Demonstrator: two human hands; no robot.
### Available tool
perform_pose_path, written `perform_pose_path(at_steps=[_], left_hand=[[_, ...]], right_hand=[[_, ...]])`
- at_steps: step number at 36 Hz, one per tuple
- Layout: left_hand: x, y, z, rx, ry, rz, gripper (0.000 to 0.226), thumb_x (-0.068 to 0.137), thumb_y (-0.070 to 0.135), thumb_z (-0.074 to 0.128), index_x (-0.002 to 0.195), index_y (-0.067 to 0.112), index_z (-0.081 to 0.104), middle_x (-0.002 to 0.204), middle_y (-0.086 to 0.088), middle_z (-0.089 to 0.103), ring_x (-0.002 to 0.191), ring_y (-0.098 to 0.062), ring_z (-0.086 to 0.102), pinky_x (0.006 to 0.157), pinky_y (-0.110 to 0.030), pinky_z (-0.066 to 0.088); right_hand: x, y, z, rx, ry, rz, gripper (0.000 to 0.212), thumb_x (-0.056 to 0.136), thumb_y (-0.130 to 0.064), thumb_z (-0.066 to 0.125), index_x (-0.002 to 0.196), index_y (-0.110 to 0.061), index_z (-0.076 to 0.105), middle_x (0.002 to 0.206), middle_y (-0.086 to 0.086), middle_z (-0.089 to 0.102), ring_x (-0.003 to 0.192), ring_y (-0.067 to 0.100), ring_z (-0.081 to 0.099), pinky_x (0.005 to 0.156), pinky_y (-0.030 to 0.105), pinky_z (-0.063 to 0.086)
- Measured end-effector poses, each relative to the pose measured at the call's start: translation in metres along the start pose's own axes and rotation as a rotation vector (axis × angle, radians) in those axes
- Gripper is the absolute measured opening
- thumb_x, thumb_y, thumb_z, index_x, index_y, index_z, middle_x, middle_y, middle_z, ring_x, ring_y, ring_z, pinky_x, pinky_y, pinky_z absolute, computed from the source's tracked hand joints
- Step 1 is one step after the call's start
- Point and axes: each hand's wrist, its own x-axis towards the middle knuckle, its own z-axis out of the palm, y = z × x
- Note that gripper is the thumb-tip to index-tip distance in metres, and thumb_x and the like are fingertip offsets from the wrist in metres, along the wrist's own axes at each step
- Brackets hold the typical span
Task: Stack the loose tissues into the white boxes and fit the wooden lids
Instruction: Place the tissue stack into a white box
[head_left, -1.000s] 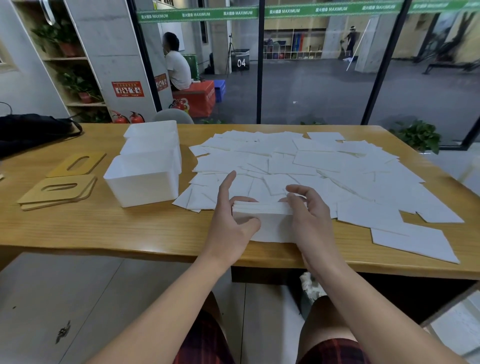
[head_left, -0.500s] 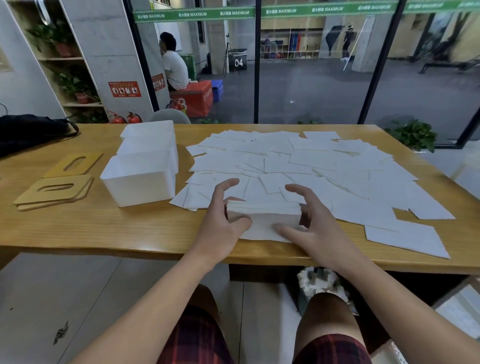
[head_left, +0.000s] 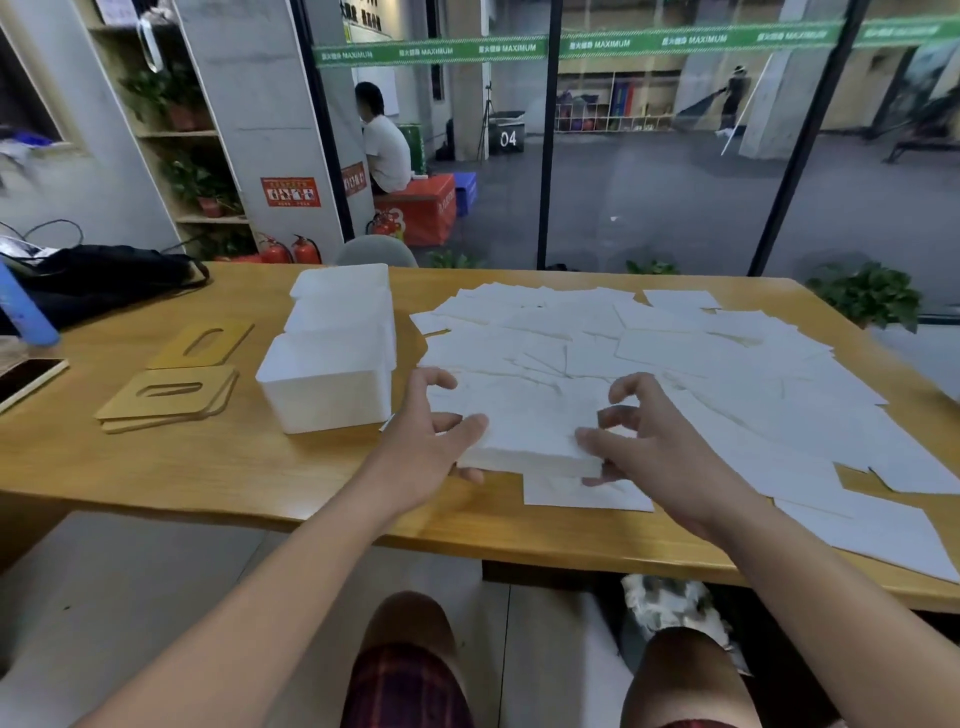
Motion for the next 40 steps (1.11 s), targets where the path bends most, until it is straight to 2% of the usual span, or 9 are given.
perform_pose_path(at_steps=[7, 17, 20, 22, 24, 27, 30, 34, 40], left_hand=[[0.000, 0.015, -0.044, 0.170, -0.138, 0.026, 0.034, 0.100, 0.052, 0.075, 0.123, 0.028, 0.064, 0.109, 0.014, 0.075, 0.088, -0.019, 0.078, 0.097, -0.054, 0.064], [0.010, 0.031, -0.117, 0.449, -0.089, 0.142, 0.017, 0.106, 0.046, 0.069, 0.122, 0.046, 0.069, 0.109, 0.021, 0.069, 0.078, -0.006, 0.070, 0.068, -0.019, 0.051], [0.018, 0.035, -0.143, 0.477, -0.039, 0.159, 0.015, 0.105, 0.047, 0.069, 0.120, 0.045, 0.071, 0.101, 0.014, 0.071, 0.078, -0.017, 0.065, 0.067, -0.031, 0.050], [0.025, 0.038, -0.161, 0.508, -0.005, 0.170, 0.012, 0.106, 0.046, 0.068, 0.118, 0.044, 0.071, 0.098, 0.009, 0.072, 0.081, -0.025, 0.063, 0.066, -0.036, 0.049], [0.033, 0.040, -0.179, 0.539, 0.023, 0.173, 0.010, 0.107, 0.047, 0.066, 0.116, 0.045, 0.071, 0.098, 0.008, 0.073, 0.080, -0.023, 0.062, 0.067, -0.036, 0.049], [0.044, 0.039, -0.204, 0.596, 0.065, 0.168, 0.006, 0.108, 0.048, 0.064, 0.112, 0.048, 0.069, 0.099, 0.014, 0.072, 0.083, -0.010, 0.066, 0.071, -0.037, 0.055], [0.053, 0.036, -0.223, 0.676, 0.088, 0.144, 0.004, 0.108, 0.050, 0.062, 0.110, 0.050, 0.065, 0.101, 0.012, 0.071, 0.084, -0.015, 0.068, 0.067, -0.036, 0.057], [0.065, 0.031, -0.241, 0.779, 0.089, 0.100, 0.009, 0.108, 0.045, 0.064, 0.105, 0.053, 0.061, 0.105, 0.012, 0.065, 0.085, -0.016, 0.066, 0.061, -0.032, 0.054], [0.083, 0.029, -0.250, 0.868, 0.087, 0.059, 0.011, 0.108, 0.036, 0.066, 0.103, 0.046, 0.063, 0.099, 0.010, 0.066, 0.083, -0.016, 0.066, 0.063, -0.035, 0.054]], right_hand=[[0.017, -0.016, 0.015, -0.174, -0.104, -0.115, 0.019, 0.101, -0.020, 0.077, 0.094, -0.019, 0.060, 0.114, 0.000, 0.070, 0.082, 0.034, 0.079, 0.063, 0.037, 0.059], [0.063, -0.051, 0.058, -0.274, -0.144, -0.226, 0.016, 0.097, -0.024, 0.083, 0.109, -0.031, 0.075, 0.122, -0.012, 0.072, 0.078, 0.026, 0.076, 0.072, 0.040, 0.065], [0.082, -0.064, 0.081, -0.320, -0.123, -0.257, 0.019, 0.095, -0.028, 0.085, 0.109, -0.036, 0.076, 0.119, -0.014, 0.072, 0.081, 0.019, 0.077, 0.077, 0.041, 0.062], [0.096, -0.075, 0.100, -0.347, -0.110, -0.270, 0.019, 0.095, -0.031, 0.085, 0.108, -0.039, 0.074, 0.118, -0.014, 0.072, 0.081, 0.015, 0.077, 0.064, 0.034, 0.059], [0.112, -0.085, 0.117, -0.361, -0.101, -0.268, 0.020, 0.094, -0.033, 0.084, 0.107, -0.042, 0.071, 0.117, -0.014, 0.071, 0.080, 0.011, 0.076, 0.053, 0.023, 0.051], [0.134, -0.095, 0.143, -0.407, -0.092, -0.270, 0.023, 0.092, -0.037, 0.086, 0.106, -0.045, 0.070, 0.113, -0.014, 0.069, 0.081, 0.008, 0.075, 0.054, 0.020, 0.053], [0.152, -0.100, 0.165, -0.460, -0.098, -0.269, 0.025, 0.091, -0.039, 0.087, 0.108, -0.043, 0.070, 0.111, -0.013, 0.070, 0.082, 0.007, 0.074, 0.052, 0.016, 0.050], [0.173, -0.101, 0.188, -0.592, -0.097, -0.299, 0.028, 0.090, -0.044, 0.087, 0.112, -0.042, 0.069, 0.110, -0.014, 0.068, 0.089, 0.008, 0.070, 0.067, 0.029, 0.063], [0.193, -0.107, 0.212, -0.771, -0.140, -0.307, 0.034, 0.089, -0.050, 0.086, 0.115, -0.040, 0.066, 0.107, -0.016, 0.065, 0.088, 0.007, 0.065, 0.066, 0.025, 0.053]])
